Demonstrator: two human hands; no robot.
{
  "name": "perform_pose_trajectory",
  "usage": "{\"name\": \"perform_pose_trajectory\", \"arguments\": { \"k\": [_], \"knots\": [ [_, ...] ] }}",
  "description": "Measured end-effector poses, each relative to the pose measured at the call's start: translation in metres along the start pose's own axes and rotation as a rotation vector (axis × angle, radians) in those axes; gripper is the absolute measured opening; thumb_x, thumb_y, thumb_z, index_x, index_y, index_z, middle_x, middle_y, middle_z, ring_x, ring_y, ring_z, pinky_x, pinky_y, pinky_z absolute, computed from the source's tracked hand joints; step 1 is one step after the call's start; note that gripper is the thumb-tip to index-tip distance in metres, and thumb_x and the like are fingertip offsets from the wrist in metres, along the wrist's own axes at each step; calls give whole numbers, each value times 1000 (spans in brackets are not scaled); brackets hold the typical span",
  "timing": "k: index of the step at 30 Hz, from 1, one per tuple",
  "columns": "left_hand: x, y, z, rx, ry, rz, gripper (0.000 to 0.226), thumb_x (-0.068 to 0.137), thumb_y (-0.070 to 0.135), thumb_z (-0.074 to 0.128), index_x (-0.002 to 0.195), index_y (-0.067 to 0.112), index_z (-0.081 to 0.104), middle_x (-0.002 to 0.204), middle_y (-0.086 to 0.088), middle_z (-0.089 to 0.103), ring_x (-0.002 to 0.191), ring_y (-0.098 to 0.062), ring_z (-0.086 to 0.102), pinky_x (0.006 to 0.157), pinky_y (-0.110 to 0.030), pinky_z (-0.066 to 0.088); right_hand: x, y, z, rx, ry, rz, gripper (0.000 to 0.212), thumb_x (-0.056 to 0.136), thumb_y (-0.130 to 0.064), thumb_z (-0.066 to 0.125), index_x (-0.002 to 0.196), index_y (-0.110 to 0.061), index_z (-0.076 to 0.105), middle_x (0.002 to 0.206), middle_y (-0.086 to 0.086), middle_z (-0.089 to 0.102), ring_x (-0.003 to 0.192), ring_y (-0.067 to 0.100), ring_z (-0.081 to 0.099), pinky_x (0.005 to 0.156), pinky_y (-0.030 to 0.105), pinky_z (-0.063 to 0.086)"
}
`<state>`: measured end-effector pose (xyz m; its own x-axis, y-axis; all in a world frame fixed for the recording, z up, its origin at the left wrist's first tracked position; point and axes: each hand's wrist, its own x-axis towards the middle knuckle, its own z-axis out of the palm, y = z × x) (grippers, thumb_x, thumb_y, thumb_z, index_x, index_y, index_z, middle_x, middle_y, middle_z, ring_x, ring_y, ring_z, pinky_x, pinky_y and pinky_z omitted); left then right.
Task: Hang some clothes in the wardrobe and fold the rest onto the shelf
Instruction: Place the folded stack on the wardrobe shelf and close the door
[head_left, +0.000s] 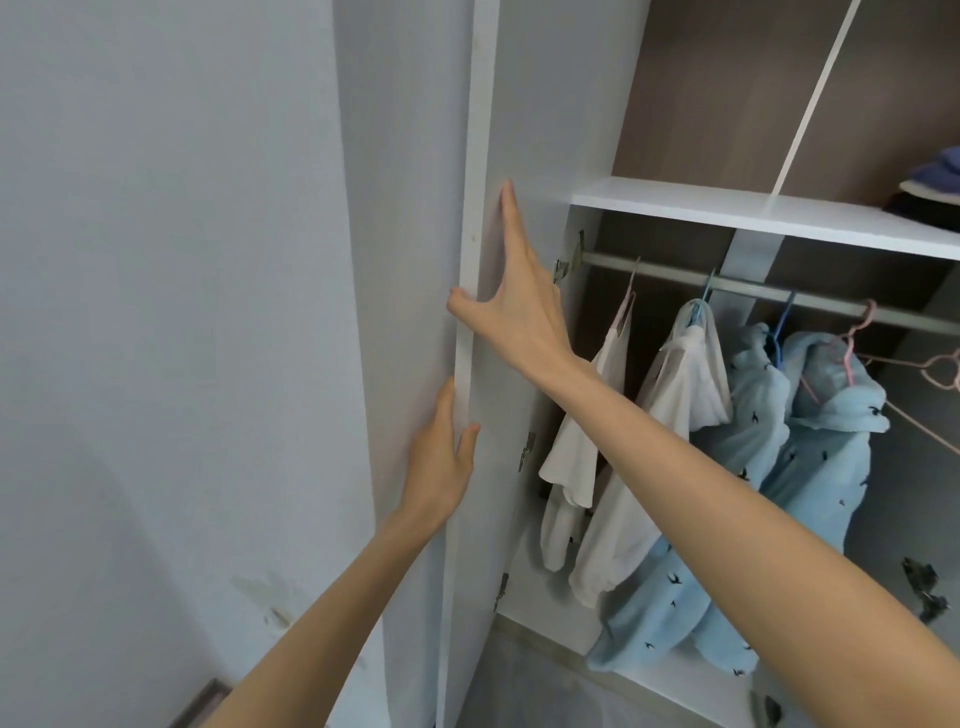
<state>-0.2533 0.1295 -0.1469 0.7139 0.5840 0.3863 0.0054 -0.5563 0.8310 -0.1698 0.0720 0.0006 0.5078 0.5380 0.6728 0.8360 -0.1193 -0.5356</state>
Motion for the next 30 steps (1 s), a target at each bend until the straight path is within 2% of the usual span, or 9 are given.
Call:
{"name": "perform_pose_trajectory", "arguments": {
  "k": [3,5,7,10,14,17,21,25,30],
  "knots": [
    [-4,4,1,-21,-31,25,59,98,21,50,149,27,21,134,6,55,112,-9,58,97,-32,48,-3,1,-4,-58,47,-10,106,73,-32,65,153,-30,-5,152,-4,35,117,27,56,95,45,50],
    [-8,9,4,-46,-63,35,62,97,21,53,149,33,22,129,11,57,107,-2,59,96,-26,48,-6,4,-11,-70,72,3,106,71,-35,64,153,-32,-4,122,-6,50,87,10,54,87,46,54],
    [-13,15,9,-73,-88,49,65,95,21,57,148,36,23,123,14,60,102,3,60,94,-22,49,-12,8,-21,-50,88,20,105,70,-35,62,153,-33,-2,110,1,62,78,4,53,84,45,55],
    [-17,27,22,-95,-137,79,72,90,21,64,147,39,24,127,10,61,110,-2,60,98,-23,48,-23,20,-43,15,100,12,100,70,-33,60,154,-32,4,109,13,68,83,24,68,83,42,57],
    [-15,40,55,2,-279,200,82,89,35,64,141,60,4,140,13,45,125,-3,45,100,-31,48,-44,42,-90,69,116,3,90,78,-12,61,154,-24,15,107,-14,68,80,17,67,76,22,56],
    [-5,48,91,80,-382,301,83,90,45,59,141,60,-4,157,12,16,143,-3,17,113,-37,32,-54,71,-127,65,137,20,78,82,-12,60,152,-22,27,114,-18,66,95,28,66,83,34,57],
    [12,68,148,202,-395,474,79,93,45,51,144,52,-8,157,20,-13,147,-8,-3,110,-28,26,-61,116,-181,150,161,75,58,88,-2,57,143,-12,42,117,-18,63,106,8,64,89,25,54],
    [43,88,215,378,-372,537,80,98,39,47,139,55,-19,156,13,-24,147,-24,-12,114,-42,28,-54,172,-239,174,157,154,46,91,2,53,136,-9,49,121,-5,65,110,10,64,92,31,54],
    [72,100,274,554,-325,530,89,97,28,49,141,47,-26,155,3,-29,146,-28,-14,113,-50,27,-36,227,-276,104,120,190,45,94,-8,55,138,-16,47,125,-9,62,114,5,60,94,28,53]
  ]
}}
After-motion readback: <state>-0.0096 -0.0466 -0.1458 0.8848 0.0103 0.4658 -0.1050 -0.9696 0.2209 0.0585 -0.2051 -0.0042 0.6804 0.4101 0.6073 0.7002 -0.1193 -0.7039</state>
